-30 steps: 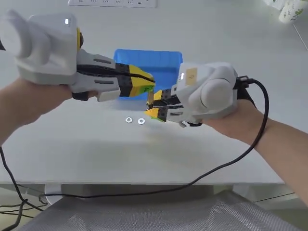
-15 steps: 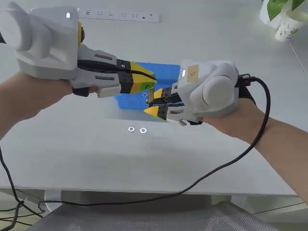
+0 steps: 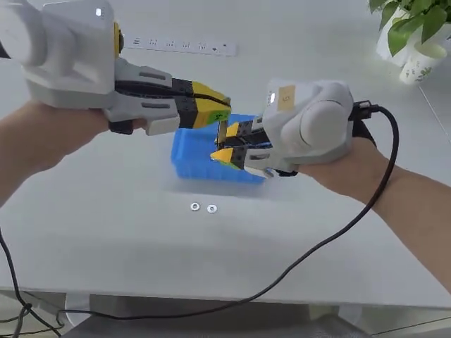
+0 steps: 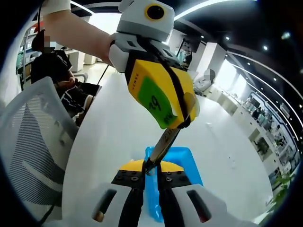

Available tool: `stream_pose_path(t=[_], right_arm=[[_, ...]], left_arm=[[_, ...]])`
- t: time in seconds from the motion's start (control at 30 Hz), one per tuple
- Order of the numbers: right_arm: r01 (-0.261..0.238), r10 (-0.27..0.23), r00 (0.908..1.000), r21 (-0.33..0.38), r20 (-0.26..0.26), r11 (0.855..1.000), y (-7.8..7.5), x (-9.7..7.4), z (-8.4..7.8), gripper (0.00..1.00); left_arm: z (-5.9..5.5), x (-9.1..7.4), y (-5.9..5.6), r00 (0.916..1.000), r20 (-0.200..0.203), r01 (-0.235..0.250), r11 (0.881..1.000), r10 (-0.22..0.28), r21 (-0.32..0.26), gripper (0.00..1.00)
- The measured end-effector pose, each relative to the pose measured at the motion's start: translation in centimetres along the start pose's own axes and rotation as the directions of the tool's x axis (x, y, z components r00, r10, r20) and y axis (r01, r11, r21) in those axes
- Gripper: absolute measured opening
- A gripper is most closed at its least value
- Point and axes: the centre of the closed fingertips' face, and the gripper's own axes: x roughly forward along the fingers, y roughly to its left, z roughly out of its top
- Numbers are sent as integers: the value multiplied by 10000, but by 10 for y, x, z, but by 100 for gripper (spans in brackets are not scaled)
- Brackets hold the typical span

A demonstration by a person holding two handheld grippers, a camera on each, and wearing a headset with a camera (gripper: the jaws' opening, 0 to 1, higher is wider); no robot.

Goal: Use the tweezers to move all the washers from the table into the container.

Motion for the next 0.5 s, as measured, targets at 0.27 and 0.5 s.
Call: stream_pose_path(t=[0.27,0.5], right_arm=[[249,-250,9997,-215,-24,9995,-17,-4,3,10],[370,-371,9993,-83,-103,9993,-32,-1,-14,10]], left_arm=[[10,4,10,9997,131,-201,9997,200,118,3],[4,13,21,9993,102,-356,9993,355,91,3]])
